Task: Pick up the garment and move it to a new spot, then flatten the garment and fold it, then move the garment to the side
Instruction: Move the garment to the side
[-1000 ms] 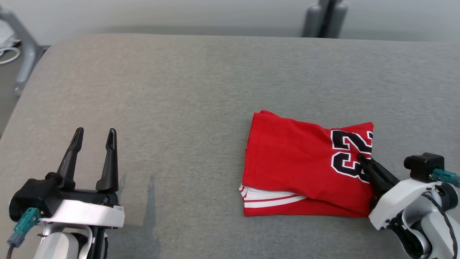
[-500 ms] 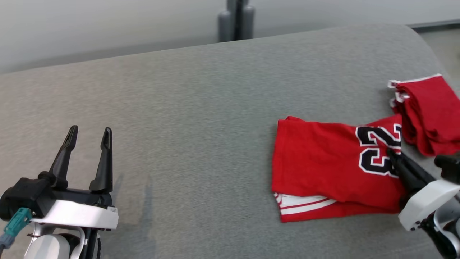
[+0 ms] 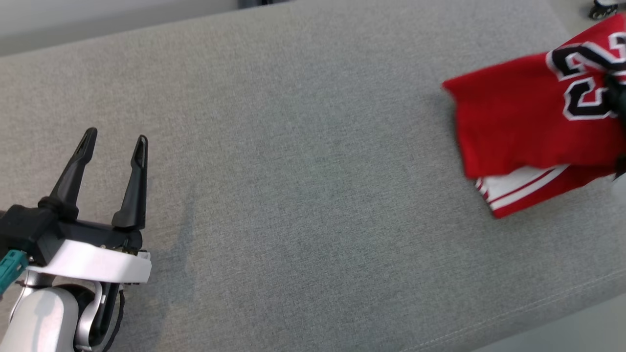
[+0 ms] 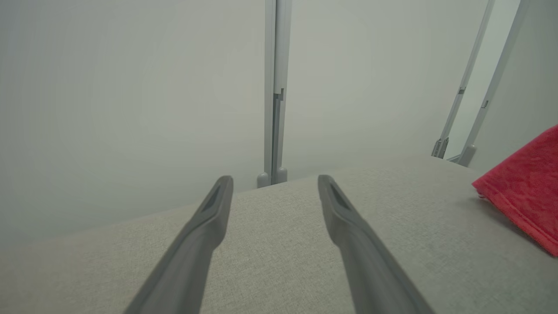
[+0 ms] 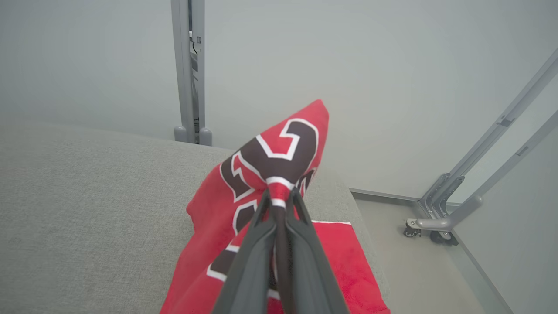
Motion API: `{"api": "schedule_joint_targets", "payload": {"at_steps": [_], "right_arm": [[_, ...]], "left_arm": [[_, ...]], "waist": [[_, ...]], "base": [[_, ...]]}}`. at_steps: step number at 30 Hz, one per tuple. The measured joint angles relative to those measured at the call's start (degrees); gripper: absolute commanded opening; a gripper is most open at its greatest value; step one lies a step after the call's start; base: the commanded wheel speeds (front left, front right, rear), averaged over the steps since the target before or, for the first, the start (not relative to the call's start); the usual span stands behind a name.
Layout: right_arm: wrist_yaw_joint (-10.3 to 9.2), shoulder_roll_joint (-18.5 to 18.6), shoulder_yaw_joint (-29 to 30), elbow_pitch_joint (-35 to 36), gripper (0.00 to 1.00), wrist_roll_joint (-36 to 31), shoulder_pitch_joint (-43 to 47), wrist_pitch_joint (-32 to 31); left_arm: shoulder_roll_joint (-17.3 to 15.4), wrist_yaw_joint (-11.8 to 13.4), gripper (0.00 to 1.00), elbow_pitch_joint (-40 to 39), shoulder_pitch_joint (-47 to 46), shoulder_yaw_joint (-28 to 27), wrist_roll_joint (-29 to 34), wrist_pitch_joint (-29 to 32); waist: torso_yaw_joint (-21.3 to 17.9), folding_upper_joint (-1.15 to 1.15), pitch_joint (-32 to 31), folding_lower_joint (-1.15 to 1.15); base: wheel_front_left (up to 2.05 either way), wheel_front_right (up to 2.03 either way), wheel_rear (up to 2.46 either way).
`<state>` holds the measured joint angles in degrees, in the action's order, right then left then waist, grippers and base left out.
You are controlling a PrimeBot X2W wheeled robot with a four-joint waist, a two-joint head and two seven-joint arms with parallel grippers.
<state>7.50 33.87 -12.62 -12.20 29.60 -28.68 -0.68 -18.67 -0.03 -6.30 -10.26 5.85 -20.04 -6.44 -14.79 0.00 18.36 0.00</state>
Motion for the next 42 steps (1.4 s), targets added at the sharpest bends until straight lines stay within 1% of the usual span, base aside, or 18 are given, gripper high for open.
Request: {"api": "schedule_joint_targets", "payload": {"at_steps": [8, 10, 12, 13, 14, 15, 18, 22, 25, 28, 34, 35, 40, 42], "right_arm": [[0.0, 7.7, 1.3, -10.1, 0.0, 3.3, -6.8, 3.8], [0.01, 8.7, 0.5, -12.2, 0.0, 3.2, -9.1, 5.0], [0.01, 8.6, 0.3, -15.2, 0.02, 2.9, -11.3, 6.2], [0.01, 8.3, 0.3, -17.0, 0.31, 2.6, -12.5, 6.6], [0.01, 7.9, 0.5, -19.1, 0.46, 2.4, -13.6, 6.8], [0.01, 7.3, 0.7, -21.0, 1.0, 1.9, -14.5, 7.3], [0.01, 5.7, 1.4, -26.3, 1.0, 1.2, -16.9, 8.9], [0.01, 4.4, 1.2, -30.5, 1.0, -0.5, -17.9, 11.7], [0.0, 3.3, 1.5, -31.5, 1.0, -0.1, -18.0, 13.4], [0.0, 1.6, 2.6, -30.5, 1.0, -0.2, -17.5, 14.8], [0.0, -3.4, 7.1, -23.6, 1.0, -1.8, -10.8, 15.5], [0.0, -5.4, 8.5, -20.2, 1.0, -2.9, -7.7, 15.6], [0.01, -11.4, 11.4, -10.4, 1.0, -6.3, 1.0, 15.6], [0.0, -14.0, 12.2, -6.5, 1.0, -7.9, 4.4, 14.7]], "left_arm": [[-1.2, -0.7, 1.0, -1.5, -3.7, 0.8, 0.8, 1.1], [-1.8, -0.7, 1.0, -1.9, -4.5, 0.7, 0.9, 1.2], [-2.2, -0.8, 1.0, -2.3, -5.3, 0.7, 1.0, 1.4], [-2.4, -0.9, 1.0, -2.4, -5.8, 0.7, 1.0, 1.5], [-2.5, -0.9, 1.0, -2.5, -6.2, 0.7, 1.1, 1.7], [-2.6, -0.9, 1.0, -2.6, -6.6, 0.7, 1.1, 1.7], [-2.7, -0.9, 1.0, -2.6, -7.4, 1.0, 1.3, 1.8], [-2.7, -1.0, 1.0, -2.2, -7.7, 1.2, 1.4, 1.8], [-2.6, -0.9, 1.0, -1.7, -7.5, 1.1, 1.2, 1.3], [-2.4, -0.4, 1.0, -1.1, -6.5, 0.7, 0.7, 0.7], [-1.3, 1.1, 1.0, 0.2, -3.2, -0.3, -0.5, -0.8], [-0.8, 1.6, 1.0, 0.6, -1.7, -0.7, -1.0, -1.4], [0.2, 2.7, 1.0, 1.3, 2.0, -1.4, -2.1, -2.3], [0.5, 3.0, 1.0, 1.5, 3.3, -1.5, -2.5, -2.7]], "waist": [[1.0, 0.0, 6.2, 0.0], [1.3, 0.0, 7.9, 0.0], [1.4, 0.0, 9.5, 0.0], [1.5, 0.0, 10.3, 0.0], [1.5, 0.0, 11.0, 0.0], [1.6, 0.0, 11.6, 0.0], [1.9, 0.0, 12.9, 0.0], [2.0, 0.0, 12.5, 0.0], [1.9, 0.0, 11.5, 0.0], [1.7, 0.0, 10.1, 0.0], [1.8, 0.0, 5.8, 0.0], [2.0, 0.0, 4.1, 0.0], [3.0, 0.0, -0.2, 0.0], [3.6, 0.0, -1.9, 0.0]], "base": [[0.0, 0.0, 0.0], [0.0, 0.0, 0.0], [0.0, 0.0, 0.0], [0.0, 0.0, 0.0], [0.0, 0.0, 0.0], [0.0, 0.0, 0.0], [0.0, 0.0, 0.0], [0.0, 0.0, 0.0], [0.0, 0.0, 0.0], [0.0, 0.0, 0.0], [0.0, 0.0, 0.0], [0.0, 0.0, 0.0], [0.0, 0.0, 0.0], [0.0, 0.0, 0.0]]}}
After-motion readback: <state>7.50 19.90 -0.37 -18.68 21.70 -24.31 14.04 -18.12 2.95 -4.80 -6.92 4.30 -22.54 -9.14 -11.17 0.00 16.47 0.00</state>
